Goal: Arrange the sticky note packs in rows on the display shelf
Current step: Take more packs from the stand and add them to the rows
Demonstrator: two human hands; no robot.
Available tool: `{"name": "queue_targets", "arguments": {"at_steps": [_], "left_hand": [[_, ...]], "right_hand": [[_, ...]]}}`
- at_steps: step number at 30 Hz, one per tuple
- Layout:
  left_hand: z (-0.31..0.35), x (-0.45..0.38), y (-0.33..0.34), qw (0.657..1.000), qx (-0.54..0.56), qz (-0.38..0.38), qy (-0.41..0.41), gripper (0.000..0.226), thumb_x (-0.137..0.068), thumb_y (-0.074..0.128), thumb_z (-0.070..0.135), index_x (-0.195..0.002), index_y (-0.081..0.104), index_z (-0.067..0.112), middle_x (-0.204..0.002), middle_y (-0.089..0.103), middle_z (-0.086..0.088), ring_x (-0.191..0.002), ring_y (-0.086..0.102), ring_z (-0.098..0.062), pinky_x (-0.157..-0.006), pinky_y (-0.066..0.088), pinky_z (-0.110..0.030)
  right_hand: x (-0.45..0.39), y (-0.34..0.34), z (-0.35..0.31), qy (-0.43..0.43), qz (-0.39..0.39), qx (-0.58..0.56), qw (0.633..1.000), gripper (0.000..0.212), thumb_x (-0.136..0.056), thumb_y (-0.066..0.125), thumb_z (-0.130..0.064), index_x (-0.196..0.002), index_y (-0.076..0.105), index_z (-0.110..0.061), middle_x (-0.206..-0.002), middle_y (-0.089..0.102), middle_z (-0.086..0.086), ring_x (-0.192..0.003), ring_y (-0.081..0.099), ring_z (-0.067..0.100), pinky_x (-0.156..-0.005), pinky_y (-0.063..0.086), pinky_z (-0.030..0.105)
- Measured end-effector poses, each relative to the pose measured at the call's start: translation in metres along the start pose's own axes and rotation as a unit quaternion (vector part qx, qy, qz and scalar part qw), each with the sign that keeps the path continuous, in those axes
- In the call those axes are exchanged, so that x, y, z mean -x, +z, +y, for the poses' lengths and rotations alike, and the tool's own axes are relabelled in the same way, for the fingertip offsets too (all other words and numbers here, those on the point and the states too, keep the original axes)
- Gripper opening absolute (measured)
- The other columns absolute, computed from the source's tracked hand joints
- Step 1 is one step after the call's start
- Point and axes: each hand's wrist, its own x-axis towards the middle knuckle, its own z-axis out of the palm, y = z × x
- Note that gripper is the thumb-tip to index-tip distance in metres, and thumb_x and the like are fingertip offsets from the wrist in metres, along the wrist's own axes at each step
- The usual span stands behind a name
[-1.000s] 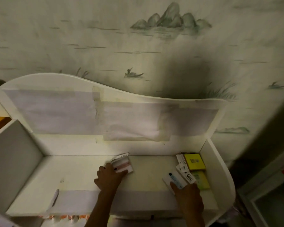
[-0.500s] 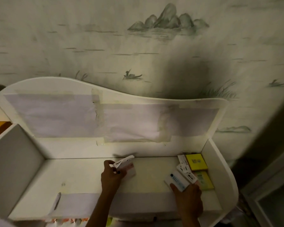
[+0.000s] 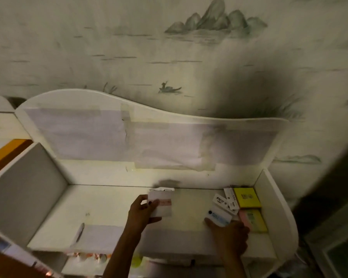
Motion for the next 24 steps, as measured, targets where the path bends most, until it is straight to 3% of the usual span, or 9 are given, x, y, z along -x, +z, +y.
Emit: {"name": "queue_targets", "arguments": {"at_steps": [4, 10, 14, 18, 20, 22, 24], "left_hand": [[-0.003, 0.01, -0.003, 1.0, 0.01, 0.003, -0.001, 0.022, -0.088, 0.07, 0.011, -0.106, 0.062, 0.0, -0.098, 0.072, -0.019, -0.093, 0.071, -0.035, -0.071, 0.061, -0.046], [-0.003, 0.026, -0.003, 0.999, 0.038, 0.014, 0.004, 0.023, -0.087, 0.07, 0.005, -0.106, 0.061, -0.006, -0.095, 0.072, -0.023, -0.088, 0.072, -0.035, -0.072, 0.062, -0.044], [-0.004, 0.041, 0.0, 0.998, 0.066, 0.012, 0.009, 0.029, -0.084, 0.072, 0.001, -0.111, 0.061, -0.001, -0.099, 0.073, -0.023, -0.092, 0.072, -0.034, -0.075, 0.061, -0.041], [-0.006, 0.058, -0.008, 0.996, 0.087, 0.019, 0.006, 0.036, -0.081, 0.074, -0.002, -0.115, 0.062, 0.001, -0.104, 0.073, -0.02, -0.097, 0.071, -0.033, -0.084, 0.06, -0.042], [-0.005, 0.067, -0.015, 0.996, 0.088, 0.029, 0.005, 0.033, -0.082, 0.073, -0.001, -0.113, 0.064, 0.001, -0.106, 0.073, -0.019, -0.097, 0.071, -0.033, -0.087, 0.058, -0.044], [-0.001, 0.077, -0.026, 0.995, 0.088, 0.047, 0.003, 0.03, -0.083, 0.072, 0.002, -0.112, 0.065, 0.001, -0.105, 0.073, -0.019, -0.094, 0.072, -0.035, -0.087, 0.058, -0.045], [0.003, 0.086, -0.037, 0.994, 0.085, 0.062, 0.006, 0.028, -0.085, 0.071, 0.006, -0.113, 0.066, 0.004, -0.103, 0.074, -0.017, -0.092, 0.071, -0.038, -0.088, 0.058, -0.045]], "right_hand": [[0.005, 0.004, -0.007, 0.001, 0.022, 0.036, 0.999, 0.109, -0.046, 0.086, -0.065, -0.122, 0.045, 0.0, -0.121, 0.049, 0.02, -0.108, 0.051, 0.036, -0.086, 0.047, 0.042], [0.004, -0.007, -0.009, -0.032, -0.04, -0.038, 0.998, 0.091, -0.047, 0.096, -0.032, -0.117, 0.047, -0.003, -0.122, 0.056, 0.021, -0.114, 0.051, 0.039, -0.089, 0.051, 0.048], [0.002, -0.015, -0.008, -0.085, -0.055, -0.105, 0.989, 0.081, -0.062, 0.09, -0.011, -0.125, 0.04, -0.001, -0.126, 0.057, 0.025, -0.115, 0.056, 0.044, -0.089, 0.053, 0.05], [-0.003, -0.013, -0.004, -0.07, -0.125, -0.179, 0.973, 0.045, -0.087, 0.069, -0.023, -0.125, 0.055, -0.004, -0.116, 0.066, 0.019, -0.104, 0.062, 0.038, -0.094, 0.05, 0.049], [-0.003, -0.012, -0.003, -0.028, -0.18, -0.254, 0.95, 0.032, -0.091, 0.065, -0.024, -0.116, 0.063, -0.005, -0.108, 0.068, 0.017, -0.092, 0.065, 0.033, -0.084, 0.055, 0.047], [0.004, -0.012, -0.005, 0.016, -0.26, -0.355, 0.898, 0.02, -0.091, 0.065, -0.012, -0.109, 0.065, -0.004, -0.099, 0.068, 0.015, -0.082, 0.066, 0.029, -0.071, 0.056, 0.039], [0.019, -0.014, -0.01, 0.041, -0.34, -0.402, 0.849, 0.022, -0.088, 0.065, -0.003, -0.11, 0.064, -0.002, -0.098, 0.069, 0.016, -0.081, 0.069, 0.033, -0.068, 0.058, 0.038]]}}
